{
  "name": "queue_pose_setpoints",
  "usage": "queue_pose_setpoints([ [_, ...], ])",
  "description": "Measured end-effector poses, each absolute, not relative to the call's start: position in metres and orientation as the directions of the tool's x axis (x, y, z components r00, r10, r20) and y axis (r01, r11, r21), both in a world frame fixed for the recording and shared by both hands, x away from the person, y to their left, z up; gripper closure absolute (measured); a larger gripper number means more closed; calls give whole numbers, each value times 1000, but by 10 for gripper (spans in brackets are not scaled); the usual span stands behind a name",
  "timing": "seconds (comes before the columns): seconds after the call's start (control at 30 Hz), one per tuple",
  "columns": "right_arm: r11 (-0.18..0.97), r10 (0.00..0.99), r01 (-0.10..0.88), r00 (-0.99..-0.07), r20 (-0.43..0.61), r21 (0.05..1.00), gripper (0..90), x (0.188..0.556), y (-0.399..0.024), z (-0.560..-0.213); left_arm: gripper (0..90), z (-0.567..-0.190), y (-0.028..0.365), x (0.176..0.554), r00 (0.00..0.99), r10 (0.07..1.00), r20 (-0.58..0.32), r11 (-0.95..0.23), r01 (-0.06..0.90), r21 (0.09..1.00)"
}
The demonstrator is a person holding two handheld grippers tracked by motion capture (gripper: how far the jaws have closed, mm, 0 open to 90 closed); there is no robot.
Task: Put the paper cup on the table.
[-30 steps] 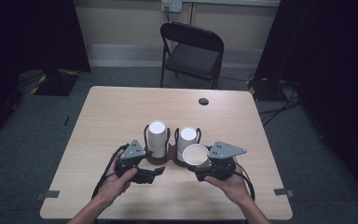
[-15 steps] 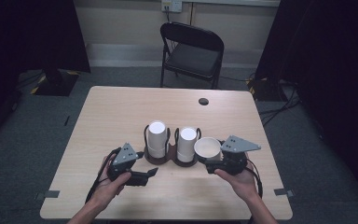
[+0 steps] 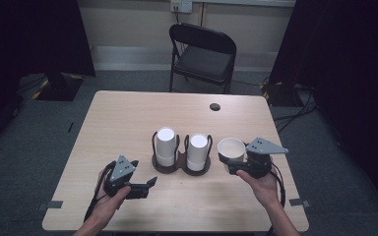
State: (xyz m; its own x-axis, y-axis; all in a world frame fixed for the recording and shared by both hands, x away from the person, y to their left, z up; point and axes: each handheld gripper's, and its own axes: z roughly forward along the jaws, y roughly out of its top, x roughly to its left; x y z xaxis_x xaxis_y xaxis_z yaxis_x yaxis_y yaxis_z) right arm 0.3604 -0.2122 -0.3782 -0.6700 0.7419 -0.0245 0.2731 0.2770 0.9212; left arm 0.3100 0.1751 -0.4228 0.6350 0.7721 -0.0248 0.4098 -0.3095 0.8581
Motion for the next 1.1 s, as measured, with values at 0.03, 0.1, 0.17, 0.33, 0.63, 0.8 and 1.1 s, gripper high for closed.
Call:
queue_pose_setpoints([
  [0.03,273,749,276,-662,-23,921,265,362,-214,-379,160,-424,175,309,636,771,-22,-311,407,859],
  [0.1,253,774,296,-634,-9,921,264,367,-219,-382,159,-425,174,307,646,763,-8,-326,396,859],
  [0.17,243,779,300,-627,-1,923,264,369,-221,-383,158,-425,174,306,645,764,-2,-328,392,859],
  [0.33,215,811,316,-585,11,924,264,383,-225,-389,158,-427,173,305,632,775,-9,-317,401,860],
  [0.63,193,842,332,-540,19,923,263,415,-219,-395,157,-430,174,304,632,775,-6,-322,402,857],
  [0.8,180,850,346,-525,31,921,262,430,-218,-398,159,-430,175,304,627,779,-13,-313,406,859],
  [1.1,154,869,377,-492,56,913,255,460,-213,-415,164,-429,177,303,622,783,-13,-307,406,861],
])
